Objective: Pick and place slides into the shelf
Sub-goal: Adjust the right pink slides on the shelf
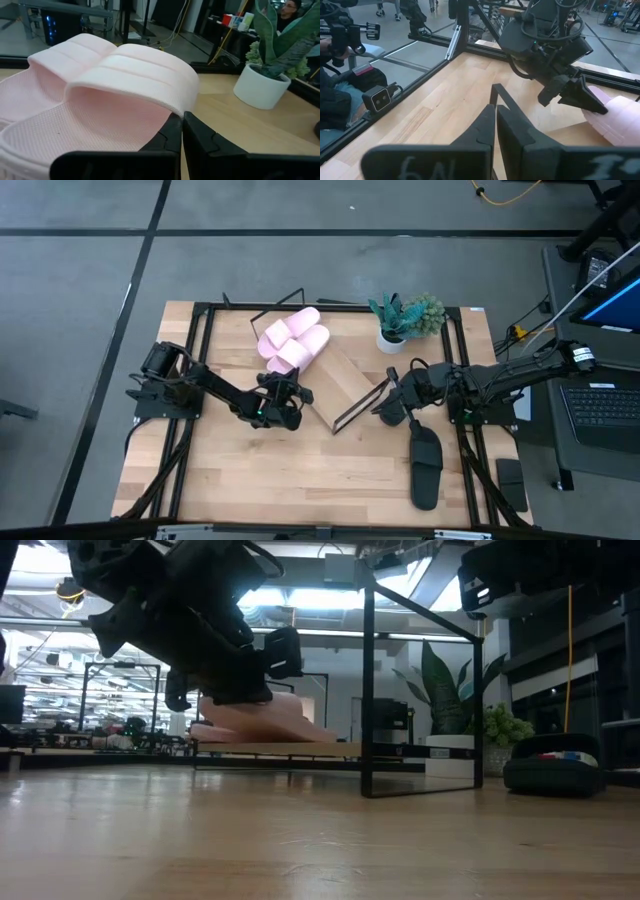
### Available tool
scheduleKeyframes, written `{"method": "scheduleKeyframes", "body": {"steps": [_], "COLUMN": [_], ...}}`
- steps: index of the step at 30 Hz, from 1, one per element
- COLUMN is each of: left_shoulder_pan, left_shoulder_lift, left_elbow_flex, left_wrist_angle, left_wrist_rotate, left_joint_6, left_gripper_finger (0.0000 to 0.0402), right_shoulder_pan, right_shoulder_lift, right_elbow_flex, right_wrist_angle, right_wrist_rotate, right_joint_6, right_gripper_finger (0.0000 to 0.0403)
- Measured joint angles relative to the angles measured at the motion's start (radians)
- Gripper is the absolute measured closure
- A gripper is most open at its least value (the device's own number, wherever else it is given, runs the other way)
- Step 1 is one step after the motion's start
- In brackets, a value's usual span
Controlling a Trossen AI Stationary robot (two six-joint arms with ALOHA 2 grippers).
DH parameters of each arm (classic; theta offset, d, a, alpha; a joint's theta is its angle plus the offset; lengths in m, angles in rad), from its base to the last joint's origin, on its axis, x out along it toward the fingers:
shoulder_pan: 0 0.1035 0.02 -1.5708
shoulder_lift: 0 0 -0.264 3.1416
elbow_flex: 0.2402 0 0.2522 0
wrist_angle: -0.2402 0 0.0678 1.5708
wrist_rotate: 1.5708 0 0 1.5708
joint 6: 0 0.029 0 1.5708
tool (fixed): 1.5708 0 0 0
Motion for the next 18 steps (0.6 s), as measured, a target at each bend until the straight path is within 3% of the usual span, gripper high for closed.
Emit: {"method": "scheduleKeyframes", "body": {"steps": [18], "left_shoulder_pan": [0.011], "left_shoulder_lift": [-0.001], "left_elbow_flex": [0.000], "left_wrist_angle": [-0.025], "left_wrist_rotate": [-0.025], "left_joint_6": [0.028], "left_gripper_finger": [0.0401], "right_shoulder_pan": [0.000], "right_shoulder_lift": [0.000], "right_elbow_flex": [0.000], "right_wrist_angle": [0.000], "right_wrist_rotate": [0.000], "right_joint_6": [0.000], "right_gripper_finger": [0.0382]}}
